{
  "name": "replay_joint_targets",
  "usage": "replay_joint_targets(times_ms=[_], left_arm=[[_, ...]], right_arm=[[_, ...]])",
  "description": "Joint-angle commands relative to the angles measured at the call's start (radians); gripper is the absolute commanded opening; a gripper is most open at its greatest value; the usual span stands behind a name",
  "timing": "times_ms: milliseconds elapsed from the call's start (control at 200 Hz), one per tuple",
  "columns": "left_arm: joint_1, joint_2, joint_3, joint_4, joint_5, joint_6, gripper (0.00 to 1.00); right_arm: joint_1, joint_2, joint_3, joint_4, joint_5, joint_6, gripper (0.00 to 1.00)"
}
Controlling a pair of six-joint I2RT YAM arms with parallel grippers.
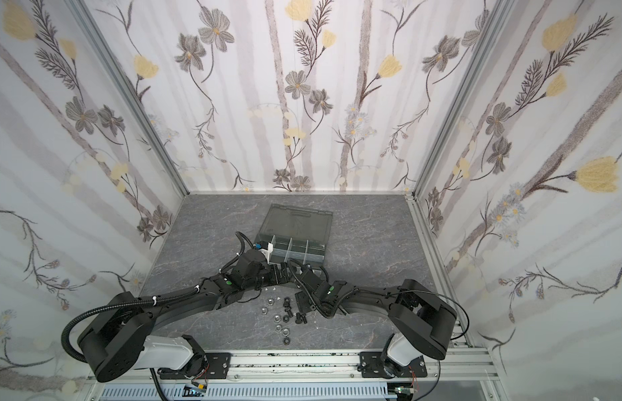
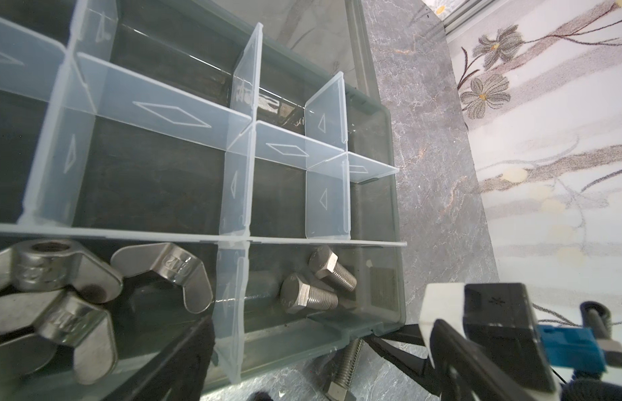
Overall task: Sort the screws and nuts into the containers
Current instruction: 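Lower the right gripper onto another hex bolt while the left gripper withdraws, then grasp the hex bolt with the right gripper and lift it over the box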
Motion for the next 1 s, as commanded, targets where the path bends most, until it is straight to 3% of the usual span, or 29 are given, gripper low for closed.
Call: replay_joint_targets(times_ms=[0, 625, 994], left_arm=[[0.002, -0.005, -0.002, 0.005, -0.011, -0.006, 1.00], [0.007, -0.011, -0.003, 0.006, -0.011, -0.006, 1.00], [0.022, -0.066, -0.008, 0.005, -0.011, -0.006, 1.00]], right_arm=[[0.002, 0.012, 0.012, 0.015, 0.024, -0.006, 0.70], [0.019, 0.015, 0.002, 0.006, 0.036, -0.006, 0.49], [0.030, -0.089, 0.029, -0.073, 0.037, -0.025, 0.47]])
